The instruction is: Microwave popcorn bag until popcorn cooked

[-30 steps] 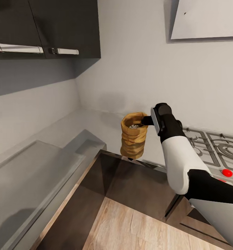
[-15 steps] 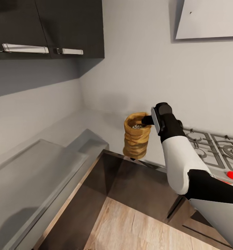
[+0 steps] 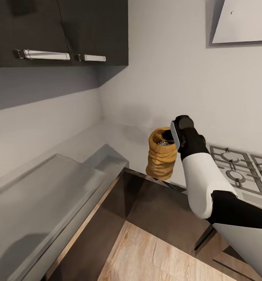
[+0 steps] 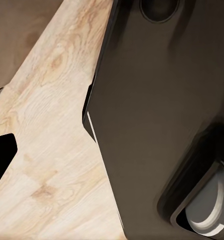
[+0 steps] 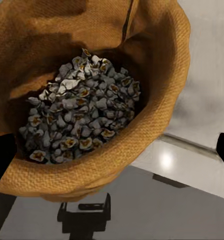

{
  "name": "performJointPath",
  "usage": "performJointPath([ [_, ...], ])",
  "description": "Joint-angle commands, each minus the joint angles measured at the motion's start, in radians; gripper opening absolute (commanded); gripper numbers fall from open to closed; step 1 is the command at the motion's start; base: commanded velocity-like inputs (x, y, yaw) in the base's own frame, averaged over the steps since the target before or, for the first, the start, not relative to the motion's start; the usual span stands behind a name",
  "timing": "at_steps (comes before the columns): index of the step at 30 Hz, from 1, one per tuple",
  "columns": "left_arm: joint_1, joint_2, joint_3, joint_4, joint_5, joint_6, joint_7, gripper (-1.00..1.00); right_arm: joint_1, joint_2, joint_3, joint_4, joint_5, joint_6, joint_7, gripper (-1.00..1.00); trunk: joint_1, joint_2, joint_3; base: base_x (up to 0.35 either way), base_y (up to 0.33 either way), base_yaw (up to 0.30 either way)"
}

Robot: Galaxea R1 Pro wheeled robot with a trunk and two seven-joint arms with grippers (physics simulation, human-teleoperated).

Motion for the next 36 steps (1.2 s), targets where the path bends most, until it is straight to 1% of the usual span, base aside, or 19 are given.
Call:
performJointPath([
  [1,0.0,0.0,0.002,0.0,0.003,-0.003,0.002,1.0,-0.001,0.001,-0.009,-0.001,0.002,0.003,-0.024,1.0,0.0,-0.001,-0.001,0.0,0.0,0.003],
  [2,0.0,0.0,0.002,0.0,0.003,-0.003,0.002,1.0,-0.001,0.001,-0.02,-0.001,0.002,0.003,-0.046,1.0,0.0,-0.001,-0.001,0.0,0.0,0.002],
  [4,0.0,0.0,0.002,0.0,0.003,-0.003,0.002,1.0,-0.001,0.001,-0.058,-0.001,-0.003,0.003,-0.114,1.0,0.0,-0.001,-0.001,0.0,0.0,0.001],
  [5,0.0,0.0,0.002,0.0,0.003,-0.003,0.002,1.0,-0.001,0.001,-0.075,0.0,-0.017,0.003,-0.156,1.0,0.0,-0.001,-0.001,0.0,0.0,0.0],
  [6,0.0,0.0,0.002,0.0,0.003,-0.003,0.002,1.0,-0.001,0.001,-0.082,0.001,-0.034,0.003,-0.176,1.0,0.0,-0.001,-0.001,0.0,0.0,0.0],
  [7,0.0,0.0,0.002,0.0,0.003,-0.003,0.002,1.0,-0.001,0.001,-0.086,0.002,-0.056,0.003,-0.19,1.0,0.0,-0.001,-0.001,0.0,0.0,0.0],
  [8,0.0,0.0,0.002,0.0,0.003,-0.003,0.002,1.0,-0.001,0.001,-0.089,0.005,-0.087,0.003,-0.204,1.0,0.0,-0.001,-0.001,0.0,0.0,0.0],
  [10,0.0,0.0,0.002,0.0,0.003,-0.003,0.002,1.0,-0.001,0.001,-0.091,0.008,-0.108,0.003,-0.212,1.0,0.0,-0.001,-0.001,0.0,0.0,0.0],
  [12,0.0,-0.002,0.002,0.0,0.003,-0.003,0.002,1.0,-0.001,0.001,-0.092,0.009,-0.118,0.003,-0.216,1.0,0.0,-0.001,-0.001,0.0,0.0,0.0],
  [16,0.0,-0.005,0.002,0.0,0.003,-0.003,0.002,1.0,-0.001,0.001,-0.093,0.01,-0.124,0.003,-0.218,1.0,0.0,-0.001,-0.001,0.0,0.0,0.0],
  [27,0.0,-0.005,0.002,0.0,0.004,-0.003,0.004,1.0,-0.001,0.001,-0.092,0.01,-0.115,0.003,-0.221,1.0,0.0,-0.001,-0.001,0.0,0.0,0.0],
  [31,0.0,-0.005,0.003,-0.001,0.004,-0.003,0.004,1.0,-0.001,0.001,-0.091,0.011,-0.122,0.003,-0.272,1.0,0.0,-0.001,-0.001,0.0,0.0,0.068],
  [36,0.0,-0.005,0.003,-0.002,0.004,-0.003,0.004,1.0,-0.001,0.001,-0.094,0.012,-0.121,0.003,-0.283,1.0,0.0,-0.001,-0.001,0.0,0.0,0.063],
])
